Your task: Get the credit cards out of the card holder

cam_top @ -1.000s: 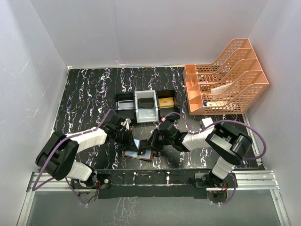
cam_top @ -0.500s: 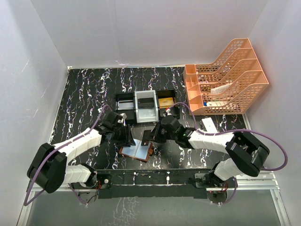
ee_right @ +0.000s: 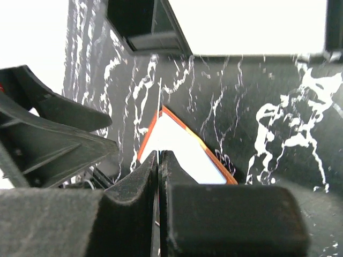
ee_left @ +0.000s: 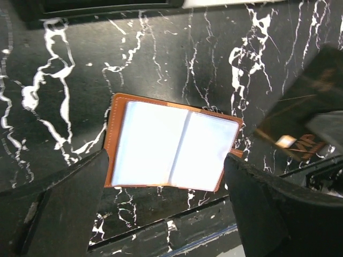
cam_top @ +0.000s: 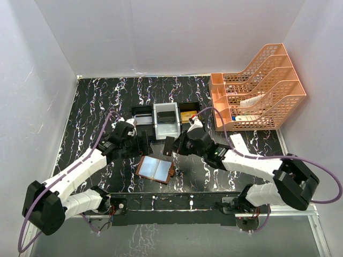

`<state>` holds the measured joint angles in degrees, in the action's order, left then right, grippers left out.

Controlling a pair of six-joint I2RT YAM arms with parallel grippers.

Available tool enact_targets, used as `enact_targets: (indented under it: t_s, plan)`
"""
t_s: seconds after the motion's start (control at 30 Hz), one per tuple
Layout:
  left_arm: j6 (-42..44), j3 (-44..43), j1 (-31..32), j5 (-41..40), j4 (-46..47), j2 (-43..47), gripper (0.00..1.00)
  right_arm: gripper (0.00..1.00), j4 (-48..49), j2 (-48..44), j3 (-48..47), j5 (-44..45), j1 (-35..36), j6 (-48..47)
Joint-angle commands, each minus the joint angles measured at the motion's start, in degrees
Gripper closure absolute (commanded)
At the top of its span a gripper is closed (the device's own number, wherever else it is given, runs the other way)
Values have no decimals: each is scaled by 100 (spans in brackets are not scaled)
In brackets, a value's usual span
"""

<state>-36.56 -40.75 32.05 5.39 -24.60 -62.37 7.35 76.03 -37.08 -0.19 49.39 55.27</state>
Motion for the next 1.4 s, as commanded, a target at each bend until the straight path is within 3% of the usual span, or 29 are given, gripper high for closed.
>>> enact_targets:
  t_s: [0.0, 0.13, 0.2, 0.4, 0.57, 0.67, 0.87, 1.0, 1.07, 1.2, 1.27, 1.37]
  plan:
    - [203, -260, -35, -673, -540, 266, 9, 100, 152, -614, -322, 1000, -35, -1093]
    - [352, -315, -216, -780, -686, 336, 1, 100, -3, -1026, -313, 1754, -49, -1671]
    - [374, -328, -413, -669, -707, 365, 1, 100, -228, -1133, -409, 1712, -184, -1964]
    - [346, -265, -957, -240, -409, 640, 1, 100, -661, -1251, -580, 387, -1320, -2200]
    - [599, -556, -2340, 934, -742, 482, 1, 100, -625, -1548, -550, -15, -1867, -2371]
    - [824, -570, -2859, 1113, -820, 584, 1, 100, -300, -1575, -535, -436, -1959, -2776]
    - [1162, -780, -3003, 575, -979, 857, 1, 100, -500, -1064, -1267, -1443, -1955, -4163]
    - [1377, -1076, -3012, 450, -894, 831, 1, 100, -757, -819, -1705, -1434, -1792, -5187]
    - [1497, -1042, -3012, 363, -825, 859, 1, 100, -905, -786, -1800, -1484, -1512, -6188]
    - [1541, -473, -3011, 415, -292, 1095, 1, 100, -995, -725, -1844, -279, -398, -8238]
    - [1457, -202, -3012, 531, -107, 1202, 1, 100, -1068, -438, -2032, 325, -208, -8412]
    - [1417, -23, -3012, 666, -17, 1317, 1, 100, -1207, -46, -2310, 510, -155, -8463]
